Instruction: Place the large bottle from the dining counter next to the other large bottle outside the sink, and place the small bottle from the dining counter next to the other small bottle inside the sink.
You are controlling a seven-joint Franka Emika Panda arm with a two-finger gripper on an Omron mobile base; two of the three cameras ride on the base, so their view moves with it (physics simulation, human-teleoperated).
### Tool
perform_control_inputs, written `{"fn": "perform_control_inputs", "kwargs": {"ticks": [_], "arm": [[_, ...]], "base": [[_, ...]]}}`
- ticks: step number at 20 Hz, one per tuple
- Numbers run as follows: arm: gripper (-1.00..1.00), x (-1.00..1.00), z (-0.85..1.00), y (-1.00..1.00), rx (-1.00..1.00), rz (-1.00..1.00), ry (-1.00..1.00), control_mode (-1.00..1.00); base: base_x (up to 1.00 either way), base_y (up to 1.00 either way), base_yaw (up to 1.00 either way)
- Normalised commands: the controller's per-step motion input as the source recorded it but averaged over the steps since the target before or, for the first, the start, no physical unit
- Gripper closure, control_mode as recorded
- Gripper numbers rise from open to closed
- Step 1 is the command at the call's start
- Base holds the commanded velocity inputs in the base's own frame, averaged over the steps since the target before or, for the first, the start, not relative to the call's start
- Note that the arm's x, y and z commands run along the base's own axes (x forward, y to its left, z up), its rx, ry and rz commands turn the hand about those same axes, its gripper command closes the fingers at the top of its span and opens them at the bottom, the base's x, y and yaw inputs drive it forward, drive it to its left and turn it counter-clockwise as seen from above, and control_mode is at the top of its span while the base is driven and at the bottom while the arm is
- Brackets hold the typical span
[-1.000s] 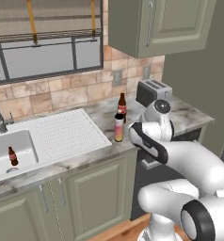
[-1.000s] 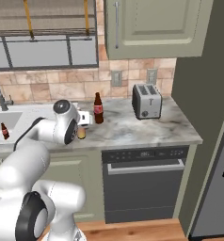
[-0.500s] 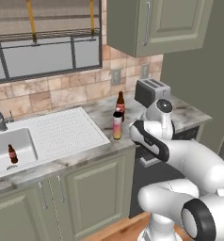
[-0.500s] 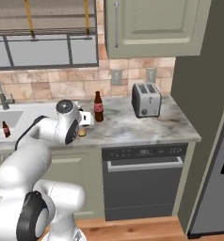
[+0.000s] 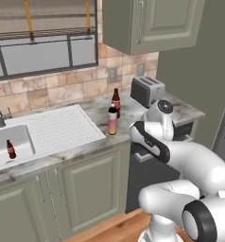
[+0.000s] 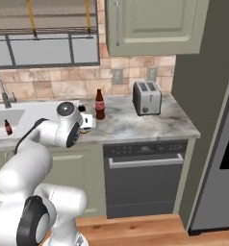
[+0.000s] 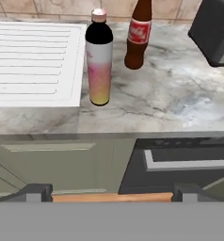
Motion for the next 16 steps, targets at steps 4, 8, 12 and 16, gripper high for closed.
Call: {"fn": "perform_control_inputs", "kwargs": {"ticks": [4,8,12,16], "arm": [[-1.00,0.00,0.00,0.00,0.00,0.00,0.00,1.00],[-1.00,0.00,0.00,0.00,0.00,0.00,0.00,1.00],[-1.00,0.00,0.00,0.00,0.00,0.00,0.00,1.00],[-1.00,0.00,0.00,0.00,0.00,0.00,0.00,1.00]], "base": [[-0.06,0.00,-0.30],[0.00,0.00,-0.46],[-0.01,0.00,-0.50],[-0.06,-0.11,-0.44]]}}
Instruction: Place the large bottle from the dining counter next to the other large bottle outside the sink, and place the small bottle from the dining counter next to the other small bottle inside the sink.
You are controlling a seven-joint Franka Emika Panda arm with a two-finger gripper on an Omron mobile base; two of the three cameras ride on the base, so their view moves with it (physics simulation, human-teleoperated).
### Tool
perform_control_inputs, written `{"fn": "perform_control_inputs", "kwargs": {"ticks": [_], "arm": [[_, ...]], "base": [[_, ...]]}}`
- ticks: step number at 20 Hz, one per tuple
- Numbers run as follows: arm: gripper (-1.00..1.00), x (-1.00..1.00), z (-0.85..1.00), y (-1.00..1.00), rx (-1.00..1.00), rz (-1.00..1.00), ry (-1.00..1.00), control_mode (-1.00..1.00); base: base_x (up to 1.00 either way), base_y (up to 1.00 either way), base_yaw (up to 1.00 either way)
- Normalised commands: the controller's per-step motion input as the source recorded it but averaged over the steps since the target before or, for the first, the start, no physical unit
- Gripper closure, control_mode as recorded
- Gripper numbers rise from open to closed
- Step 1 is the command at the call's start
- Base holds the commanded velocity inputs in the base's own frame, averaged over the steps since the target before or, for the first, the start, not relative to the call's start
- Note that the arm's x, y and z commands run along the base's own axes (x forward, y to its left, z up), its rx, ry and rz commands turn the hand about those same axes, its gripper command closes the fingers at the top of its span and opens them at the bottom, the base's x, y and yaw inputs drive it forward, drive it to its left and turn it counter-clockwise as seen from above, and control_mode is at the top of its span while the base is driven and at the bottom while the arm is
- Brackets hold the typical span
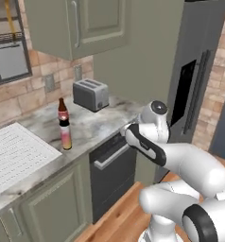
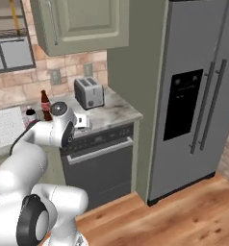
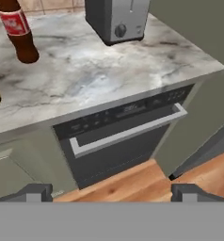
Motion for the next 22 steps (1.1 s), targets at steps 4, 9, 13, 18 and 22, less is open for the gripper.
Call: {"fn": "perform_control_inputs", "kwargs": {"ticks": [4,9,13,18,22], "arm": [[-1.00,0.00,0.00,0.00,0.00,0.00,0.00,1.00],[-1.00,0.00,0.00,0.00,0.00,0.00,0.00,1.00],[-1.00,0.00,0.00,0.00,0.00,0.00,0.00,1.00],[-1.00,0.00,0.00,0.00,0.00,0.00,0.00,1.00],[-1.00,0.00,0.00,0.00,0.00,0.00,0.00,1.00]], "base": [[-0.06,-0.32,-0.41],[-0.07,-0.39,-0.38],[-0.04,-0.42,-0.38],[0.00,-0.49,-0.34],[0.00,-0.52,-0.32]]}}
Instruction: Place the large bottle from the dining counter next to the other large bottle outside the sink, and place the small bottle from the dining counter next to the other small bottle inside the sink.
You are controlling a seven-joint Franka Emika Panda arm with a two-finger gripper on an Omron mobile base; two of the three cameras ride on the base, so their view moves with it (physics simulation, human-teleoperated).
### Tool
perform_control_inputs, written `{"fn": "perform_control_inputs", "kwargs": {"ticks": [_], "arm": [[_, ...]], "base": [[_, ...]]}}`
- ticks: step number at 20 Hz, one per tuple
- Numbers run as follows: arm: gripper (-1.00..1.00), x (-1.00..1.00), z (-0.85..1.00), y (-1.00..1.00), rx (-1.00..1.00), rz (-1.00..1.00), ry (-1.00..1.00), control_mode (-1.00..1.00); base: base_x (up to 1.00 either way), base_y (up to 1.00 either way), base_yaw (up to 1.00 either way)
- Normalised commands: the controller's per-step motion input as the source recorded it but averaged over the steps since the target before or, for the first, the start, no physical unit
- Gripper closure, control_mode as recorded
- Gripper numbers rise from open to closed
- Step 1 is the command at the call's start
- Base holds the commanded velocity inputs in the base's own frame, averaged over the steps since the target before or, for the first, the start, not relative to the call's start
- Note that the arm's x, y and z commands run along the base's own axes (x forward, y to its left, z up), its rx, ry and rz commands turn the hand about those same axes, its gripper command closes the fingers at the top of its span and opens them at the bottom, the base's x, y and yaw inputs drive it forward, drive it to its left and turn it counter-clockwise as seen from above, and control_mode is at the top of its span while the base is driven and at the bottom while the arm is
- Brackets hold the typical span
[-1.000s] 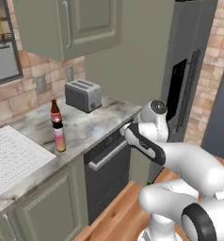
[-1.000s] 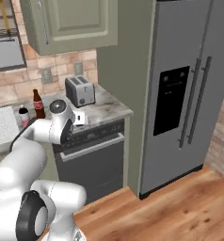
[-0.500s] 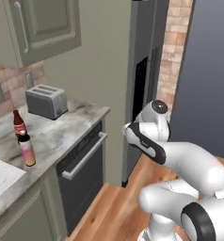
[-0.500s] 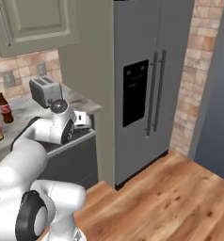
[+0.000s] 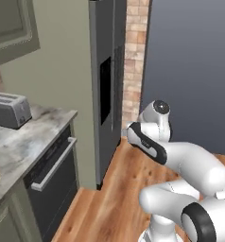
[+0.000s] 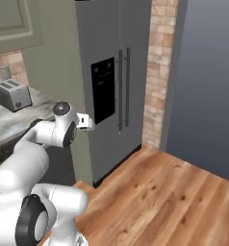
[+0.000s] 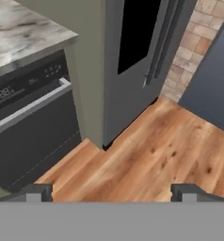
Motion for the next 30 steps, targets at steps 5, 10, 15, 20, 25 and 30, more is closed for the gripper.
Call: {"fn": "perform_control_inputs", "kwargs": {"ticks": [5,10,15,20,25,30], "arm": [[-1.00,0.00,0.00,0.00,0.00,0.00,0.00,1.00],[-1.00,0.00,0.00,0.00,0.00,0.00,0.00,1.00],[-1.00,0.00,0.00,0.00,0.00,0.00,0.00,1.00],[-1.00,0.00,0.00,0.00,0.00,0.00,0.00,1.00],[-1.00,0.00,0.00,0.00,0.00,0.00,0.00,1.00],[-1.00,0.00,0.00,0.00,0.00,0.00,0.00,1.00]], "base": [[0.00,-0.59,-0.30],[-0.04,-0.65,-0.25],[-0.10,-0.70,-0.21],[-0.11,-0.66,-0.25],[-0.13,-0.61,-0.34],[-0.15,-0.50,-0.41]]}}
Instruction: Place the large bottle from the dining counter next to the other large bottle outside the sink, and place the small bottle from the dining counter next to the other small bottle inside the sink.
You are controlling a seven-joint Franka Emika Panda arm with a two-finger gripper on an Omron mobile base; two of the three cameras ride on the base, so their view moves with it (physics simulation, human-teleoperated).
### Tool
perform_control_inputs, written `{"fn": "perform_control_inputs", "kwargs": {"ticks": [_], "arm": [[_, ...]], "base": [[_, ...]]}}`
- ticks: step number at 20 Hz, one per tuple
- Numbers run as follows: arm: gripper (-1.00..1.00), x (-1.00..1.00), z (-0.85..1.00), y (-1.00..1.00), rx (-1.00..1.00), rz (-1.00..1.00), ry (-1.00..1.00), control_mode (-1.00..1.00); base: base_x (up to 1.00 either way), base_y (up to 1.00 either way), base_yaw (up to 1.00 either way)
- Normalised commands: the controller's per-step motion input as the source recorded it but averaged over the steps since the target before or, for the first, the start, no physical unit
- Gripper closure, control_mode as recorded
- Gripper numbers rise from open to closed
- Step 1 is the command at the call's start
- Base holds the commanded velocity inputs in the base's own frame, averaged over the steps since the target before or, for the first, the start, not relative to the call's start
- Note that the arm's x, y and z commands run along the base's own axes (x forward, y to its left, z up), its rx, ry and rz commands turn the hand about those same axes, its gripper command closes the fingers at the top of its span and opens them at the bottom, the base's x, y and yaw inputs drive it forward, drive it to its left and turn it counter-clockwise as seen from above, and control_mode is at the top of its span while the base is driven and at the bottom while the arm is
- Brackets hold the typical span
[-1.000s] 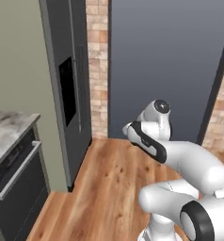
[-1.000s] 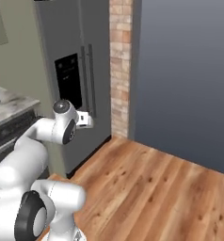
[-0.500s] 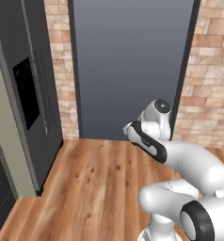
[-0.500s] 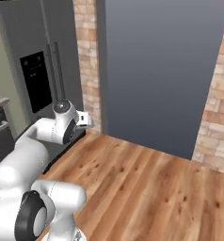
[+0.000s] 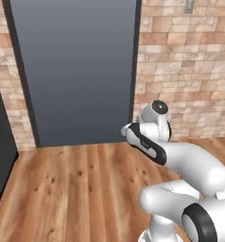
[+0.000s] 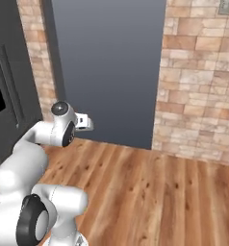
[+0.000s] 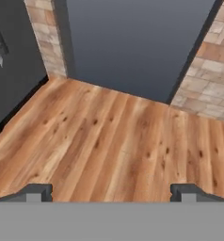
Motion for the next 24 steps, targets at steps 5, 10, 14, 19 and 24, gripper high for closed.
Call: {"fn": "perform_control_inputs", "kwargs": {"ticks": [5,10,14,19,24], "arm": [[-1.00,0.00,0.00,0.00,0.00,0.00,0.00,1.00],[-1.00,0.00,0.00,0.00,0.00,0.00,0.00,1.00],[-1.00,0.00,0.00,0.00,0.00,0.00,0.00,1.00],[-1.00,0.00,0.00,0.00,0.00,0.00,0.00,1.00],[-1.00,0.00,0.00,0.00,0.00,0.00,0.00,1.00]], "base": [[-0.09,-0.44,-0.45],[-0.09,-0.42,-0.44],[-0.15,-0.36,-0.44],[-0.13,-0.34,-0.44],[-0.12,-0.32,-0.43]]}}
